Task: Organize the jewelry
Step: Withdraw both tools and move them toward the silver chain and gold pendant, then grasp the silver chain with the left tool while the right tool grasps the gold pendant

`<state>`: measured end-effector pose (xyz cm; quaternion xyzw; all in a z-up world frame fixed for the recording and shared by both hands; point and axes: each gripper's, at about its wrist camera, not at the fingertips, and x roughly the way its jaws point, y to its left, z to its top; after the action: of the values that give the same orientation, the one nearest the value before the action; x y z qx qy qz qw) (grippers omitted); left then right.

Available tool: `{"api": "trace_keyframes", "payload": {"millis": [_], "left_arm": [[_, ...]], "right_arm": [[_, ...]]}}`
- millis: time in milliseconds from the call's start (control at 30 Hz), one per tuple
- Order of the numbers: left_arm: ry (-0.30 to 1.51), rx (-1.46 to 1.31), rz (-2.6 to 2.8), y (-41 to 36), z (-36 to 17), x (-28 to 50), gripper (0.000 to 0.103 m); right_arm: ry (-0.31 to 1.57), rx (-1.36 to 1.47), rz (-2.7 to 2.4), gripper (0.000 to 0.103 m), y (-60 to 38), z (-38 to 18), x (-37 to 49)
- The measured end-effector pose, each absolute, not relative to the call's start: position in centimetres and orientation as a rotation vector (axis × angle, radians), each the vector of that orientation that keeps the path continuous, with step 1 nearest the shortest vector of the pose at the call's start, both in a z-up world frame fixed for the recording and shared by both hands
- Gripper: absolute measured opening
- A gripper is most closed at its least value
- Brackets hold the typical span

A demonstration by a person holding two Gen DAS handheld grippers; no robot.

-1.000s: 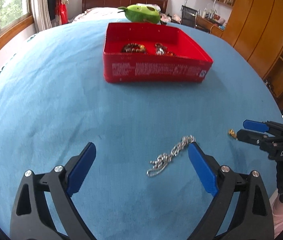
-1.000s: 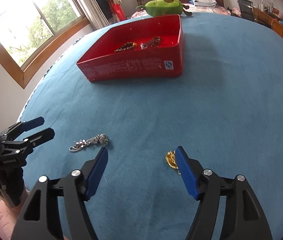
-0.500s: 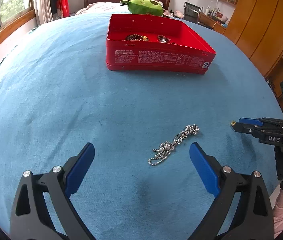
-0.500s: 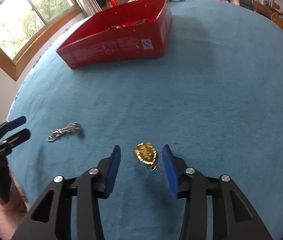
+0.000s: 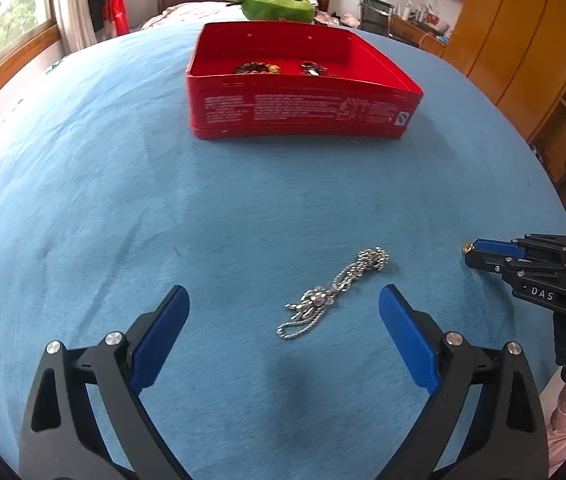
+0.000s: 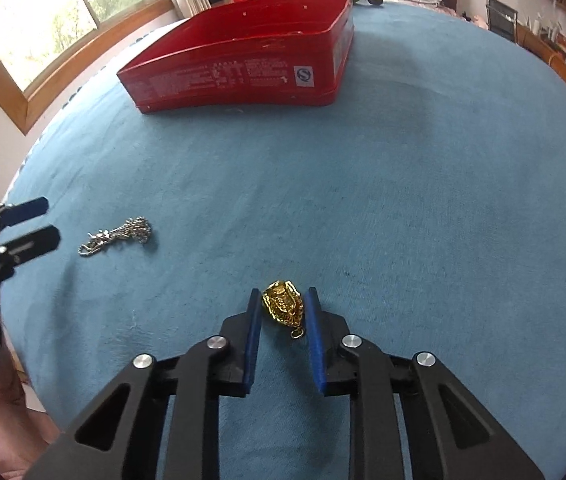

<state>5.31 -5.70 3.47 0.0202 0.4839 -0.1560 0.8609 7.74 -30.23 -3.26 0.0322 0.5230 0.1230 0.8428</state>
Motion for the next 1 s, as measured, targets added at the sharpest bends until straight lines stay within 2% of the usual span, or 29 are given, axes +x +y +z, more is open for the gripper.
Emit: {"api": "trace_keyframes", "payload": {"millis": [367,500,533,567,600,633,733,767,800,867,1000], "left_arm": [[1.072,0.140,-0.412,-9.9,1.7,7.5,0.095],[1.099,0.163,-0.448,-11.0,1.0,7.9,0.092],[1.107,0.165,-0.457,-11.1,0.8,8.0,0.088],[1.127,0.173,-0.478,-11.4,0.4,8.0,0.074],[1.148,0.180,-0.496,-11.6,0.2,8.2,0.069],[1.146,0.200,-0.499,-11.9,0.0,8.1,0.069],[1.132,0.236,-0.512,-12.2,0.0,7.9,0.052],[1.130,0.237,-0.518,-12.2,0.0,7.8,0.041],[1.129,0.236,-0.525,-12.1,0.0,7.8,0.024],[1.131,0.229,-0.535,-11.8,-0.1,8.0,0.009],[1.124,0.193,-0.536,-11.2,-0.1,8.0,0.007]], "right_arm": [[1.113,0.138,0.272,0.021,-31.3,-3.1,7.3],[1.115,0.146,0.272,0.021,-31.0,-3.4,7.7],[1.116,0.147,0.271,0.021,-31.1,-3.4,7.7],[1.117,0.149,0.271,0.021,-31.2,-3.4,7.8],[1.118,0.152,0.270,0.021,-31.2,-3.4,7.8],[1.119,0.154,0.269,0.021,-31.2,-3.4,7.9],[1.119,0.157,0.268,0.021,-31.3,-3.5,7.9],[1.120,0.158,0.267,0.021,-31.3,-3.5,8.0],[1.120,0.160,0.267,0.021,-31.4,-3.4,8.0],[1.121,0.163,0.266,0.021,-31.4,-3.4,8.1],[1.123,0.168,0.270,0.021,-31.5,-3.3,8.1]]}}
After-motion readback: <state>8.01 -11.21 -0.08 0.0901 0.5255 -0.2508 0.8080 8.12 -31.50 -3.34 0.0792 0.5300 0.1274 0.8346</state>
